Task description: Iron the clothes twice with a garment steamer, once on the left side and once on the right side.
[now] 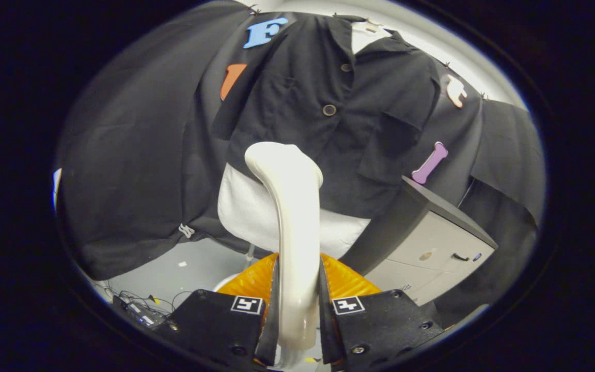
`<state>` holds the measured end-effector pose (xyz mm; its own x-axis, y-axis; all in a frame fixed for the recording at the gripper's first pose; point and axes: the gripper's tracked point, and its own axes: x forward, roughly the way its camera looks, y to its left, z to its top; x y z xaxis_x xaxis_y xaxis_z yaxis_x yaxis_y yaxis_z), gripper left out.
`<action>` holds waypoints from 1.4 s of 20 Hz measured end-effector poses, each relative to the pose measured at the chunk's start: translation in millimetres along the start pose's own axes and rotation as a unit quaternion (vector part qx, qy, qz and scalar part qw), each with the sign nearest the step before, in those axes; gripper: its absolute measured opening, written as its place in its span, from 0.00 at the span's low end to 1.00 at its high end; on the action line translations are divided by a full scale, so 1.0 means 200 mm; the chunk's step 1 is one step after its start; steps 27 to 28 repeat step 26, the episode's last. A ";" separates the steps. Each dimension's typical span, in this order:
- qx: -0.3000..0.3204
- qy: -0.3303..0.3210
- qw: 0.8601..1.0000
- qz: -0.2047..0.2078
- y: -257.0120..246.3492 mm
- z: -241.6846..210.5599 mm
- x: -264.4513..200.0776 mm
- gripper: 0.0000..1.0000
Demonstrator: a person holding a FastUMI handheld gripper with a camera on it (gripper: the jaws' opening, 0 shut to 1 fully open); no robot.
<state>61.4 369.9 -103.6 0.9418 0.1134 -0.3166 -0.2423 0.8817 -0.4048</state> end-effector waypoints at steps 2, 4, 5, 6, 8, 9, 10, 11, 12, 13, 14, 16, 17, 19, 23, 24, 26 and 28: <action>-0.001 0.007 1.000 0.003 -0.13 -0.03 -0.04 0.36; 0.009 0.013 1.000 0.002 -0.30 -0.08 -0.07 0.36; 0.012 0.014 1.000 -0.005 -0.39 -0.10 -0.10 0.36; 0.017 0.015 1.000 -0.014 -0.49 -0.11 -0.13 0.36; 0.024 0.020 0.999 -0.027 -0.66 -0.18 -0.19 0.36; 0.029 0.025 0.999 -0.032 -0.74 -0.22 -0.22 0.36; 0.035 0.029 0.998 -0.036 -0.81 -0.26 -0.25 0.36; 0.045 0.035 0.998 -0.040 -0.88 -0.30 -0.29 0.36; 0.052 0.039 0.997 -0.041 -0.95 -0.35 -0.32 0.36; 0.058 0.042 0.996 -0.043 -1.02 -0.39 -0.36 0.36; 0.065 0.046 0.996 -0.044 -1.09 -0.44 -0.39 0.36; 0.080 0.051 0.994 -0.048 -1.22 -0.54 -0.47 0.36; 0.086 0.052 0.994 -0.050 -1.30 -0.56 -0.48 0.36; 0.094 0.053 0.993 -0.053 -1.44 -0.63 -0.52 0.36; 0.111 0.054 0.991 -0.056 -1.67 -0.73 -0.63 0.36; 0.118 0.056 0.990 -0.057 -1.72 -0.78 -0.68 0.36; 0.129 0.059 0.988 -0.055 -1.80 -0.83 -0.73 0.36; 0.129 0.059 0.988 -0.055 -1.80 -0.83 -0.73 0.36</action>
